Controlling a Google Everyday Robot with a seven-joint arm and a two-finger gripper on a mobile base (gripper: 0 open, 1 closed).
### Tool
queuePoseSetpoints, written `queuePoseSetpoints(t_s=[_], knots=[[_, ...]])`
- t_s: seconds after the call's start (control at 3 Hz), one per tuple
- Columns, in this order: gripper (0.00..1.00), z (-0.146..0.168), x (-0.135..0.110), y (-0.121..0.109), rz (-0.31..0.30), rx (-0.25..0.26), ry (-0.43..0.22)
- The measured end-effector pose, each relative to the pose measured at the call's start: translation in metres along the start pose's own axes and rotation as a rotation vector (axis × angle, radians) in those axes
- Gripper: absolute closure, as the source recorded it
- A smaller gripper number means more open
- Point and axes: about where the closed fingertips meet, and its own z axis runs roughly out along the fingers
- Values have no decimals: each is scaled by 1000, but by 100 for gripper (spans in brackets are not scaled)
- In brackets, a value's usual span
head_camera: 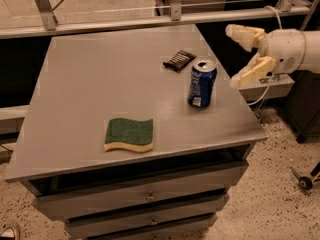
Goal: Place pepsi can upright
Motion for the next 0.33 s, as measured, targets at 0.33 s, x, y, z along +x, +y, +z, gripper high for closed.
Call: queuePoseSetpoints(t_s=[0.33], knots=[[0,-10,36,10,-70,-56,5]])
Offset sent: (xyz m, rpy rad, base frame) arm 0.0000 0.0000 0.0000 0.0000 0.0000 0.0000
